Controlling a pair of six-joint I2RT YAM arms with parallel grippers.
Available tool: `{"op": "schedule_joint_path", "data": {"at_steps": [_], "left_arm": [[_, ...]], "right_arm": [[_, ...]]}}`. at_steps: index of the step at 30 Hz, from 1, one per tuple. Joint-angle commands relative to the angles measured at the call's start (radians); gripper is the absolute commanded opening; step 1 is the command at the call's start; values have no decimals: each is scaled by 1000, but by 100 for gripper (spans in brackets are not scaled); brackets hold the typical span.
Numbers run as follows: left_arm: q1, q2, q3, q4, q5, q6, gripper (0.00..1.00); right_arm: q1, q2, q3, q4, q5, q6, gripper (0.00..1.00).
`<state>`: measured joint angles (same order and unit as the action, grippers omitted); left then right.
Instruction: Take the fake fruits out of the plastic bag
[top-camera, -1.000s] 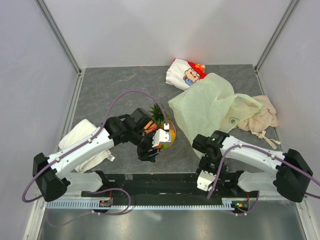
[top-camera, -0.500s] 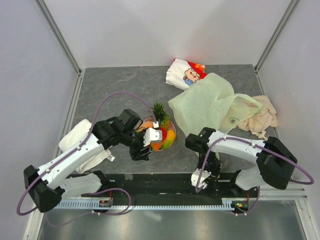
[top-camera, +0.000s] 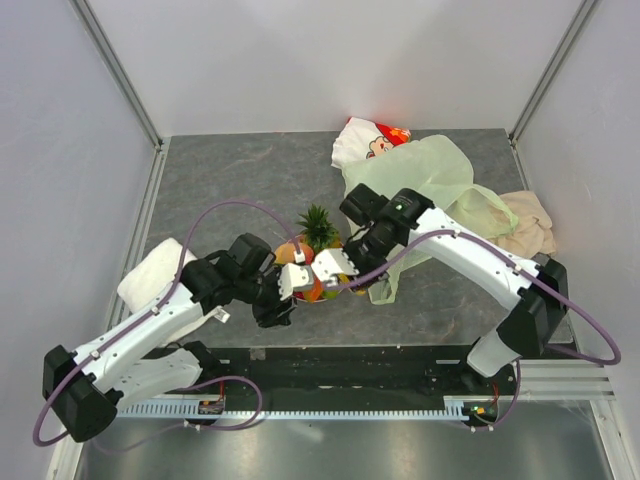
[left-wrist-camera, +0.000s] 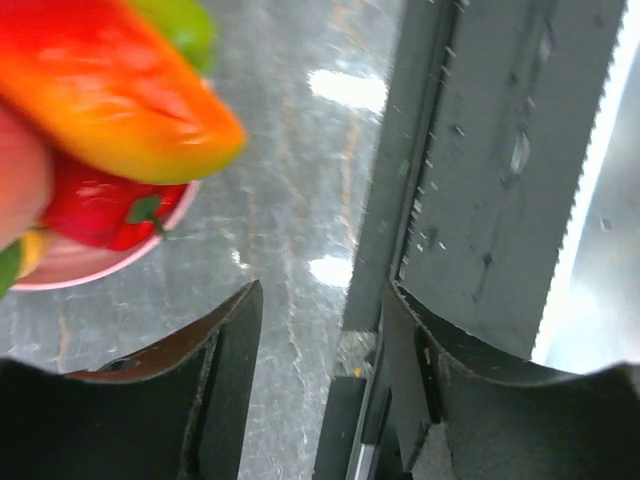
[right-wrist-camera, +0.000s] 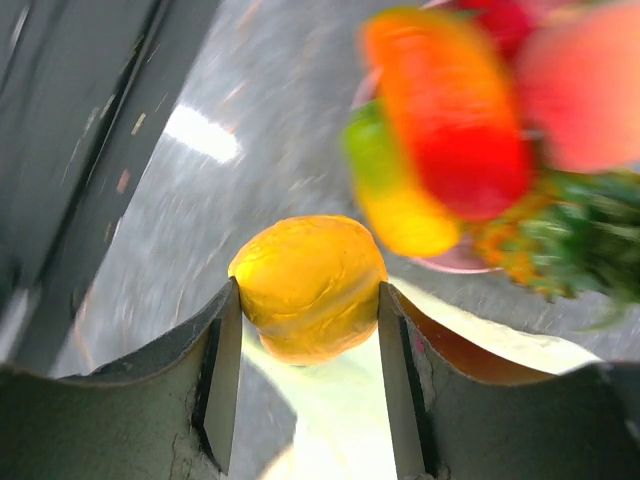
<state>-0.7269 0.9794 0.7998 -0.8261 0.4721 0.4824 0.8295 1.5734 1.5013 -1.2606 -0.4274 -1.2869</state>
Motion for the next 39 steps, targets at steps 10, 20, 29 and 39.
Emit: {"op": "schedule_joint_path", "data": {"at_steps": [10,20,29,39], "left_arm": [[242,-39,49,180,3,-272,58],[244,4,44,205,74,-255,59],[242,15,38,203,115,-228,58],[242,36,32,205,135,-202,58]], "right_arm": [[0,-35,-79,611,-74,528,31],[8,-13,-101,641,-48,474,37],[10,-3,-108,638,-42,439,46],[10,14,-122,613,-40,406,58]]}}
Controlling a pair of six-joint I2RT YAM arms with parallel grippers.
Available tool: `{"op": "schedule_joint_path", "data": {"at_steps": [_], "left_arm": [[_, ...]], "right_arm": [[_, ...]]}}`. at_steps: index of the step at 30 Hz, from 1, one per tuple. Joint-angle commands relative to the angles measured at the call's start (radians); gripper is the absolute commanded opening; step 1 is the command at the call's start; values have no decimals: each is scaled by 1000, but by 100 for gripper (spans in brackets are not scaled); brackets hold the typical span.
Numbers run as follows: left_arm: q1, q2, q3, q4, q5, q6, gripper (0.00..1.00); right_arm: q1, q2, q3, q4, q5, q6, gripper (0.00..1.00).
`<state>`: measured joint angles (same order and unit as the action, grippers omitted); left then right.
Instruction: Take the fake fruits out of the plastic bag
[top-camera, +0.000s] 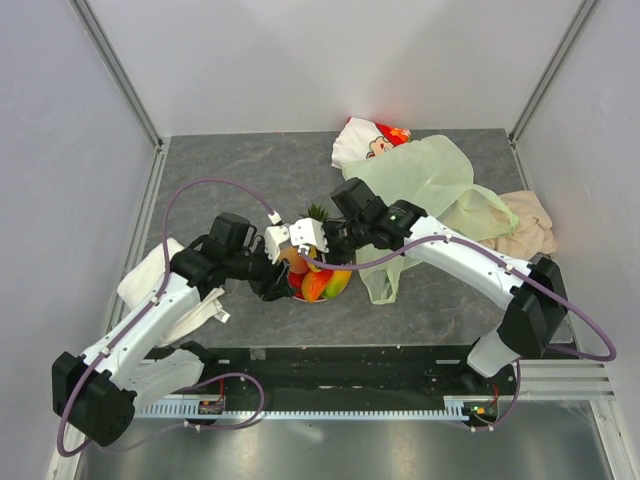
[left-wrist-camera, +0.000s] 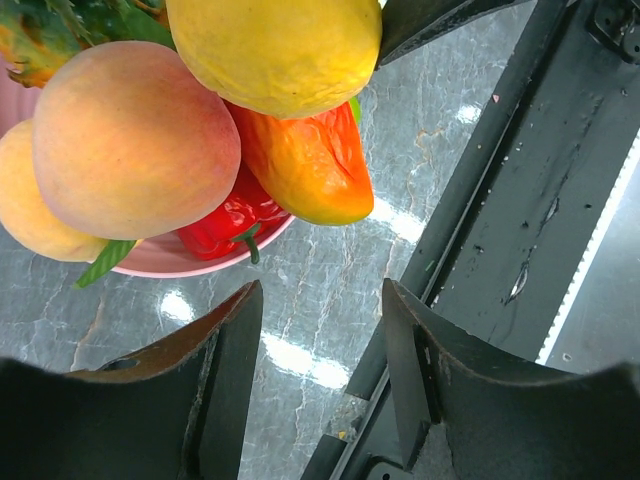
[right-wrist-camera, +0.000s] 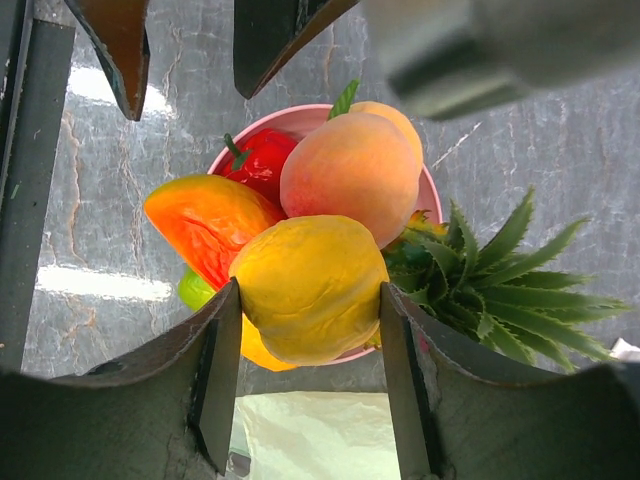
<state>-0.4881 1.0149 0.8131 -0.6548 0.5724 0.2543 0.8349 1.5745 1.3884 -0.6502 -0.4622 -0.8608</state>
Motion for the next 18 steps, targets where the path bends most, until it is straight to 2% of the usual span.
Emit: {"op": "schedule_joint_path", "data": {"at_steps": [1,8,12,18], "left_arm": [[3,-2,18,32,37,26,59],[3,-4,17,35,37,28,58],[3,-9,17,34,41,31,59],[3,-6,14,37,46,31,58]], "right_arm": [[4,13,-11,3,-6,-20,59],[4,19,-17,12,-1,-18,66],[4,18,-17,15,10,-21,86],[4,9,-19,17,19,-20,88]]}}
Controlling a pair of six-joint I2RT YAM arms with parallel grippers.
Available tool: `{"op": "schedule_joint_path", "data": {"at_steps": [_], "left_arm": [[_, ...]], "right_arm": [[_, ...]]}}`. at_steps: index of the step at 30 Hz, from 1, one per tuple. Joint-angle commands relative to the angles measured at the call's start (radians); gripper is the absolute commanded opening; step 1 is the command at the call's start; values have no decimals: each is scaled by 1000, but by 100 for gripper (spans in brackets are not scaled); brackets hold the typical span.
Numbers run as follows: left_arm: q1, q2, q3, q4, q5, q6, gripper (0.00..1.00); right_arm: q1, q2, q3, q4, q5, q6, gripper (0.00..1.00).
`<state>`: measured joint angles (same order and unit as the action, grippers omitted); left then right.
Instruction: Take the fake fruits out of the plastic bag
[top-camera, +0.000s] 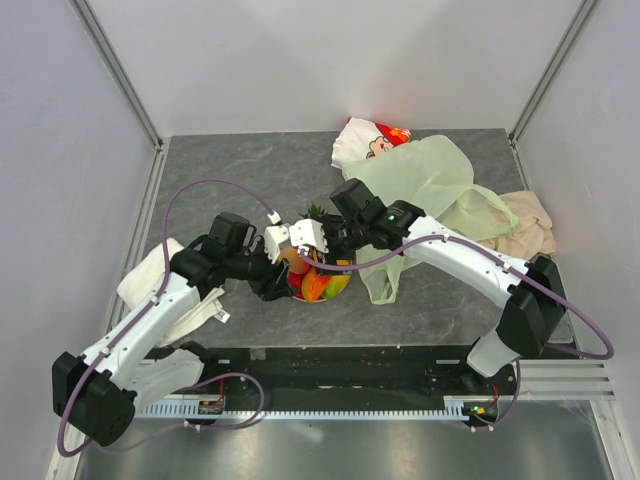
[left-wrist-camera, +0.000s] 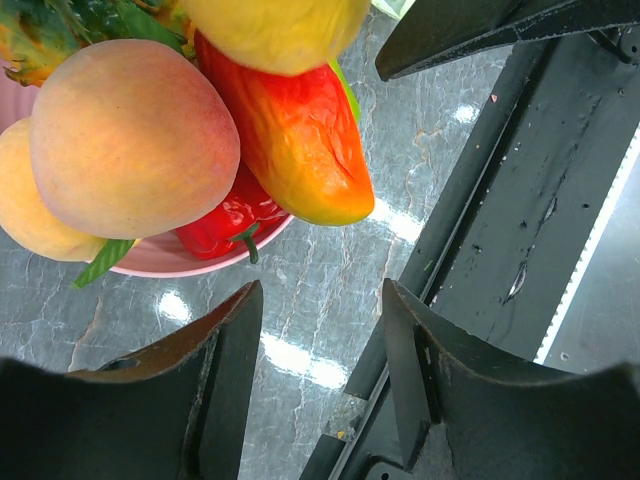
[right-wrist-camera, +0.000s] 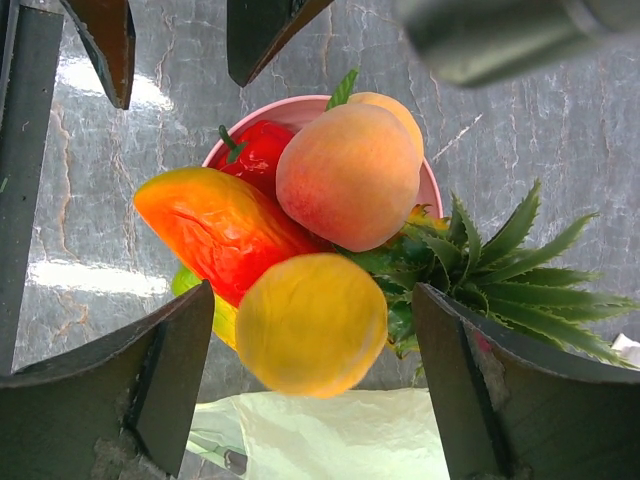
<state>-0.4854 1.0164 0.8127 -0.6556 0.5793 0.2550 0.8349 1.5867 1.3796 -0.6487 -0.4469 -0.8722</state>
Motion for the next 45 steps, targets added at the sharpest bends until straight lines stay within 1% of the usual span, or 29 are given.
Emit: {"op": "schedule_joint_path", "data": {"at_steps": [1,8,10,15,18,21,23,26,28,31,33,36,45], "left_arm": [[1,-9,13,39,40,33,59],[-1,-2,11,42,47,33,59],[-1,-2,11,40,57,38,58],[-10,-12,6,42,65,58,58],[-12,-12,14,42,68,59,59],[-12,-15,28,44,68,61,61],[-12,-15,43,45,65,61,61],[-12,-7,72,36,45,49,64],[-10,7,106,18,33,43,69],[-9,19,131,-25,19,49,73],[-5,30,144,-50,-13,52,74],[10,45,160,-75,-32,75,74],[65,77,178,-88,-47,93,74]], "right_arm": [[4,-4,-8,14,5,-7,88],[4,-7,-11,15,19,-7,89],[4,-17,-11,3,46,-5,89],[-20,-123,-36,-63,106,25,92],[-49,-209,-66,-130,152,73,97],[-101,-290,-138,-152,203,107,98],[-141,-312,-192,-170,195,78,98],[-177,-288,-234,-169,148,-8,98],[-191,-255,-243,-116,105,-21,98],[-217,-121,-220,-79,56,-53,98],[-229,-78,-214,-25,27,-59,98],[-243,-25,-209,30,10,-85,98],[-289,78,-212,69,-18,-177,98]]}}
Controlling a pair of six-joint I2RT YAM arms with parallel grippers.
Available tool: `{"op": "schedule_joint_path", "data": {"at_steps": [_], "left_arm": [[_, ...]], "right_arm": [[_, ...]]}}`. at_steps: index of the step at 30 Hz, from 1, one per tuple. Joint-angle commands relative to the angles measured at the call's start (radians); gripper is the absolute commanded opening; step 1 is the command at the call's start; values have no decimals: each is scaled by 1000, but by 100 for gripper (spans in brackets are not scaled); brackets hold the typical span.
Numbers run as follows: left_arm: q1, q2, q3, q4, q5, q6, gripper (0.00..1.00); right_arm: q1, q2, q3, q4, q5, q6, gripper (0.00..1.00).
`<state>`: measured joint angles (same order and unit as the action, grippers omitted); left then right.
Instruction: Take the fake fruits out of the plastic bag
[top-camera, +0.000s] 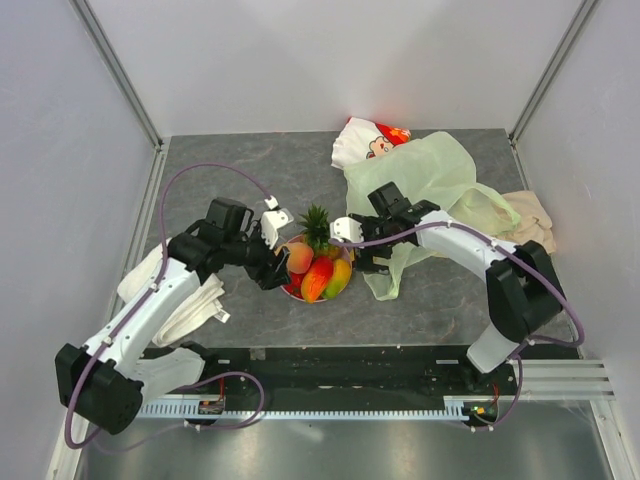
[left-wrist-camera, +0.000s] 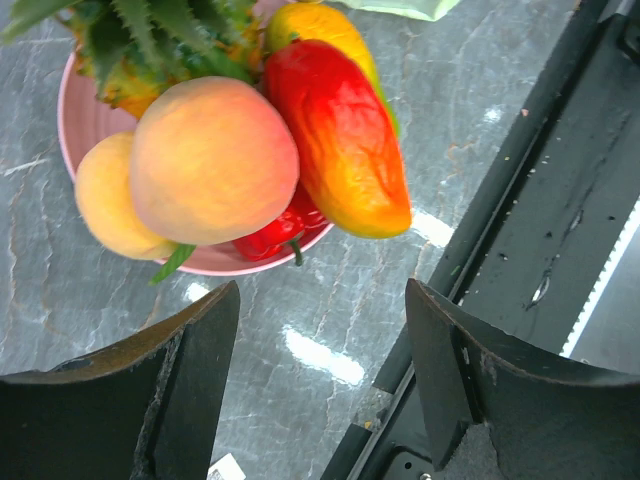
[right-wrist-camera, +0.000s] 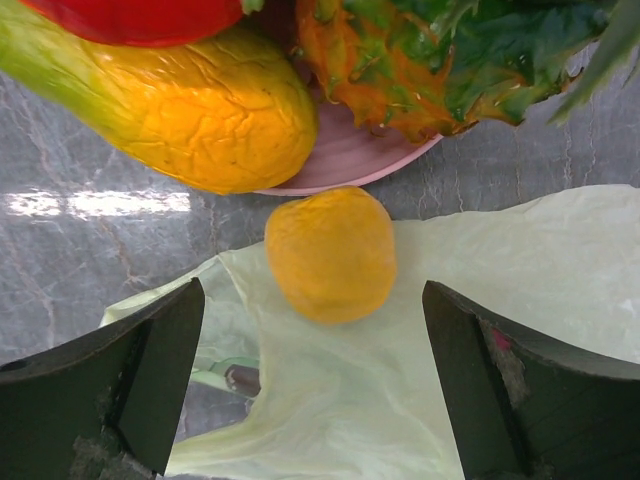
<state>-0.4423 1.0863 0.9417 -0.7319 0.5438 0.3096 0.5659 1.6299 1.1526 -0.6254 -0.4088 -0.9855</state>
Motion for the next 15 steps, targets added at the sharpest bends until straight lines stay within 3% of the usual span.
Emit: {"op": "schedule_joint_path", "data": {"at_steps": [1,5,8,9,12,15], "left_arm": [[31,11,48,-12,-13,39,74],[56,26,57,-11,-15,42,74],[66,43,63,-9,-16,49,74],[73,44,62,-11,-15,48,74],[76,57,65,-4,-7,43,74],[77,64,66,0,-4,43,74]], "right_arm": [[-23,51,12,49,-56,-73,98],[-38,93,16,50,-77,-96,95],[-57,113,44,50,-126,-75,80],[-63,116,58,46,-131,-70,67],[-75,99,82,21,-142,-62,43],[-89,56,90,4,-157,-47,41]]}}
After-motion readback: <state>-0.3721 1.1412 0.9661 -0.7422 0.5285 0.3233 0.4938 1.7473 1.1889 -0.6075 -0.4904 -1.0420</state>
